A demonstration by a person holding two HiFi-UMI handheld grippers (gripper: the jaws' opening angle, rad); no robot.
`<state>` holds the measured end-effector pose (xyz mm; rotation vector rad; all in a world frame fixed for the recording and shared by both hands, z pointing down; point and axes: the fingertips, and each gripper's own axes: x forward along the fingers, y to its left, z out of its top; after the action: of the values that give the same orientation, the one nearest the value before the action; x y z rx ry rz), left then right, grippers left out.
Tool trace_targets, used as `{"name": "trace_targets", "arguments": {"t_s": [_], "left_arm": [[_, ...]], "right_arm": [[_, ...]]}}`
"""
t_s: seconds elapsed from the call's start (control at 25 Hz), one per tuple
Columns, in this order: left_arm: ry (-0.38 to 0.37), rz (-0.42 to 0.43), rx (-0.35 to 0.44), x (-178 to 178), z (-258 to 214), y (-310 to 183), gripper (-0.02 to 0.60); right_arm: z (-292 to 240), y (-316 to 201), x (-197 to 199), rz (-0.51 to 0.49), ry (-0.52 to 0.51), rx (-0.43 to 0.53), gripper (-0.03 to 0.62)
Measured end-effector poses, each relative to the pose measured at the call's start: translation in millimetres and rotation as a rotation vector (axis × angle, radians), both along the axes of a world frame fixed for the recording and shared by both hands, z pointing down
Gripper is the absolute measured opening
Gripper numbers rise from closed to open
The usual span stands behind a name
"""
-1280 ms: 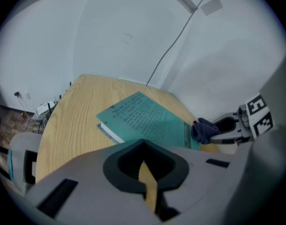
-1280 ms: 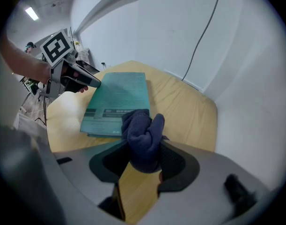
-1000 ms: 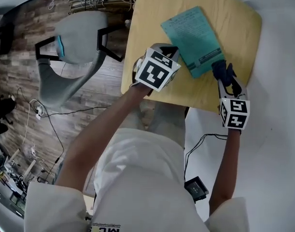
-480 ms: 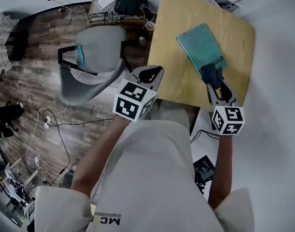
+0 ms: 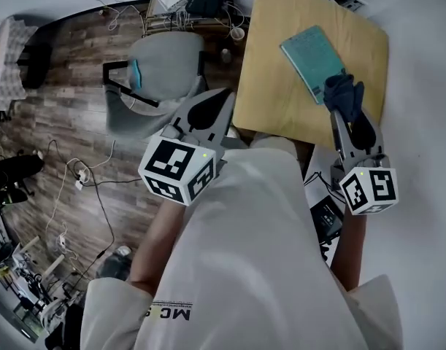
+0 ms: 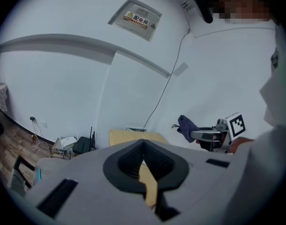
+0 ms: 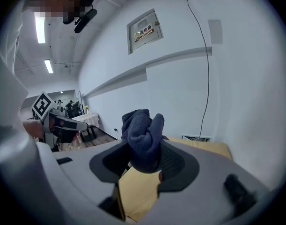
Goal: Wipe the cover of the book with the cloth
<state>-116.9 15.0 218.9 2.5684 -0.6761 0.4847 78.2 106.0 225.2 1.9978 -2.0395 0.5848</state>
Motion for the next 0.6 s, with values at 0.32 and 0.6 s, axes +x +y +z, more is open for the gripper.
{"name": "trace_targets", "arguments": {"t_s": [0.32,0.6], "left_arm": [[0.073,-0.003,0.053,-4.9,-34.7,14.6,0.011],[0.07,0.072,0.078,16.6,-37.2,26.9,0.011]], "right_arm": [[-24.4,15.1,-23.3,-0.007,0.033,0.067,0.186],[-36.4,16.3,-25.6,-0.042,0.044,0.095,0.186]]}}
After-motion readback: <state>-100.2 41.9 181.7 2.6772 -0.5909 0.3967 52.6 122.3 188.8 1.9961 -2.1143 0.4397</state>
